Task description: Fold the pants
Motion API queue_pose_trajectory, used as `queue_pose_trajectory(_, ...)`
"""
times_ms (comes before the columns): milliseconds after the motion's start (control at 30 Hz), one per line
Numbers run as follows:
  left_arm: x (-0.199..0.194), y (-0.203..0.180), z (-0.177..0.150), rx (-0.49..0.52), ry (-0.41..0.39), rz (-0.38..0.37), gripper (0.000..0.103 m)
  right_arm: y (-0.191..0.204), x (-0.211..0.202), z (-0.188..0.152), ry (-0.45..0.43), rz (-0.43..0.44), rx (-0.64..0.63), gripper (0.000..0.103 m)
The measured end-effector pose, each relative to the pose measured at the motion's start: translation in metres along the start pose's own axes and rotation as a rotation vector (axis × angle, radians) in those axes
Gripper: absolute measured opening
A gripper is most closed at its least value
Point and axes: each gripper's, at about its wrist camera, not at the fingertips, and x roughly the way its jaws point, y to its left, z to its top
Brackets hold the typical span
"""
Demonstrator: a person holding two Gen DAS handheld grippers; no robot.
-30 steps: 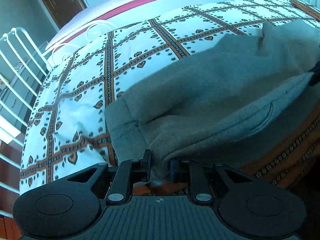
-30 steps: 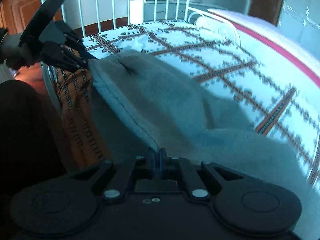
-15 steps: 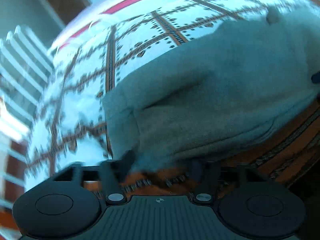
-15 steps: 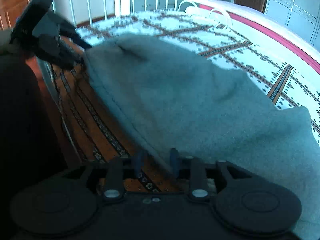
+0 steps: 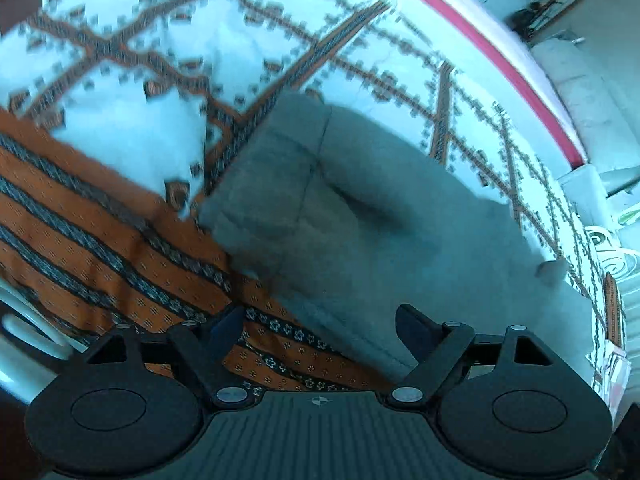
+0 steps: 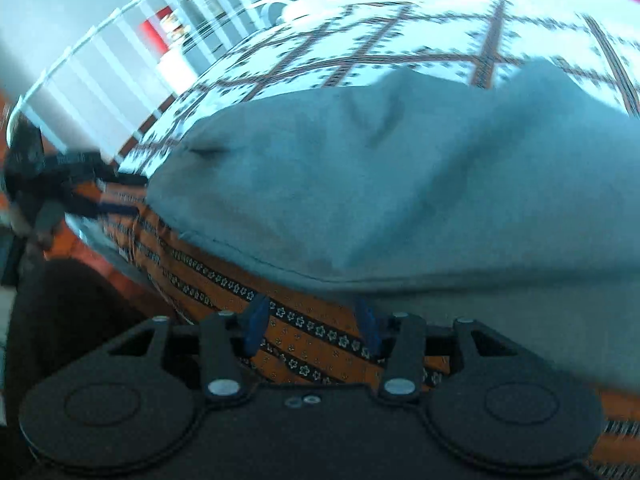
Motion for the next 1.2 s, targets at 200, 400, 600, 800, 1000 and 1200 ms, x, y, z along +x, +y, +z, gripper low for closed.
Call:
queue_pose_trajectory(200,0.012,-0.007,-0.003,-0.009,-0.077,-0.008,0.028,-0.007,-0.007,-0.001,-0.018,-0.011,0.054,0.040)
queue_pose_trajectory(400,-0.002,-0.025,0.004,0.064,-0.198,0.011,0.016,-0.025,-0.006,0.001,-0.022,0.015,0.190,0.039)
queue_pose_trajectory(600,0.003,-0.017,0.012,0.085,-0.202,0.060,0.015,-0.046,0.001,0.002,-0.020,0.058,0.348,0.039)
queue_pose_trajectory(800,0.017,0.003,-0.003,0.063,-0.131,0.082,0.015,-0.081,0.010,0.002,-0.085,0.212,0.644,0.044)
queue_pose_trajectory(1000,0.013,-0.005,0.002,0.093,-0.156,0.089,0.015,-0.079,0.016,0.000,-0.107,0.135,0.596,0.000)
queue_pose_trajectory(1200,-0.005,-0.021,0.014,0.149,-0.257,0.088,0.015,-0.023,-0.024,0.016,-0.240,0.045,0.263,0.000)
